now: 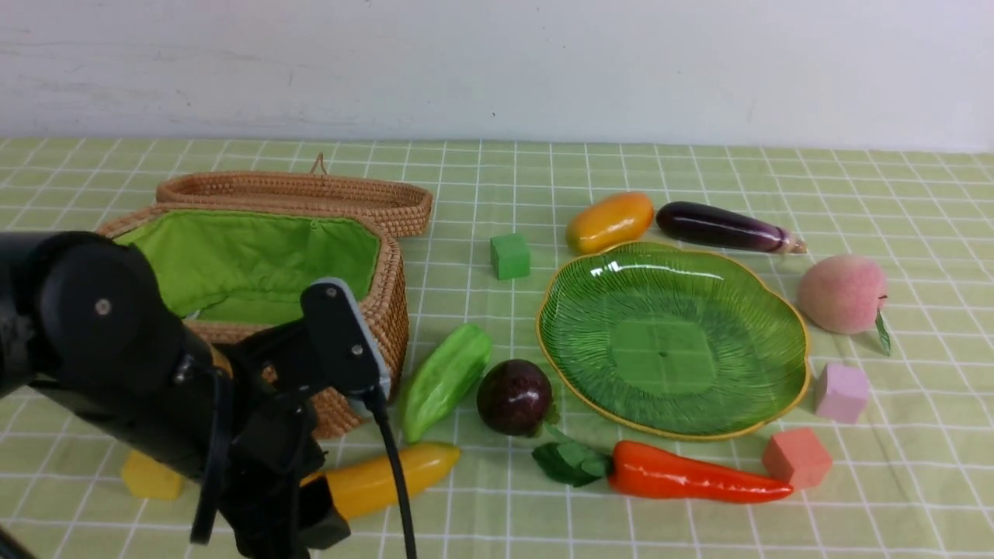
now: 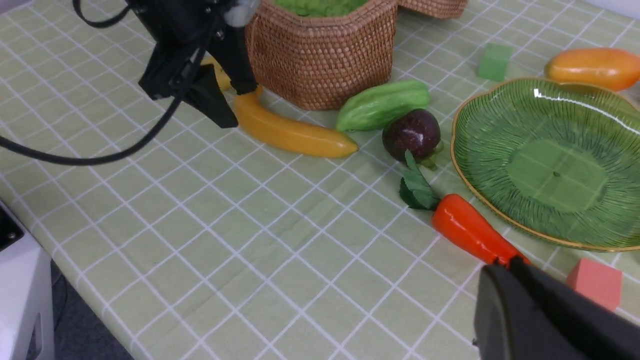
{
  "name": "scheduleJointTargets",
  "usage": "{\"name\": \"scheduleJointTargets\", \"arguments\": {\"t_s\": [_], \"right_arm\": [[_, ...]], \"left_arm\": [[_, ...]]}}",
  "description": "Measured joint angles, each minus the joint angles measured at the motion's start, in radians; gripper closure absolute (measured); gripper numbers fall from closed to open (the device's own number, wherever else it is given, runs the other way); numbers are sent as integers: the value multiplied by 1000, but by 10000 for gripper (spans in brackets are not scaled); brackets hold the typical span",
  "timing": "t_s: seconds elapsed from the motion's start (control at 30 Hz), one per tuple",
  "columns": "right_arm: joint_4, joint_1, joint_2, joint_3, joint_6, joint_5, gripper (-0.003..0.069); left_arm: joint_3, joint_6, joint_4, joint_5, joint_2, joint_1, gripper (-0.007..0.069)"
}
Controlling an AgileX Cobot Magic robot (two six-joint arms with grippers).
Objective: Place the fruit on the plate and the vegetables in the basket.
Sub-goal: Use the left arm to grab a banana and put it into the right plate
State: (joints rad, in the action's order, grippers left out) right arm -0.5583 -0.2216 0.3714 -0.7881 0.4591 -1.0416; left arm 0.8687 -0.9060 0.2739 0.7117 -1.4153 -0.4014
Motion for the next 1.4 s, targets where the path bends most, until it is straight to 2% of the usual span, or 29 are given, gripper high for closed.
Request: {"name": "scheduleJointTargets", "arguments": {"t_s": [0.3, 0.6, 0.7, 0.8, 0.87, 0.93, 1.1, 1.4], "right_arm": [[0, 0, 0, 0, 0, 0, 664], [0, 0, 0, 0, 0, 0, 659], [0, 0, 0, 0, 0, 0, 659], [0, 0, 0, 0, 0, 0, 657], [0, 0, 0, 0, 0, 0, 657], [0, 0, 0, 0, 0, 7, 657], [0, 0, 0, 0, 0, 15, 655], [-2, 0, 1, 0, 0, 16, 646]], "left_arm": [[0, -132, -19, -155, -112, -1, 91], [1, -143, -47, -225, -198, -1, 96], [2, -143, -70, -228, -228, -1, 130], [2, -143, -86, -228, -254, -1, 195], [2, -143, -95, -227, -267, -1, 279], [3, -143, -95, -227, -269, -1, 323], [5, -143, -96, -217, -270, -1, 321], [5, -143, -102, -110, -164, -1, 321]]}}
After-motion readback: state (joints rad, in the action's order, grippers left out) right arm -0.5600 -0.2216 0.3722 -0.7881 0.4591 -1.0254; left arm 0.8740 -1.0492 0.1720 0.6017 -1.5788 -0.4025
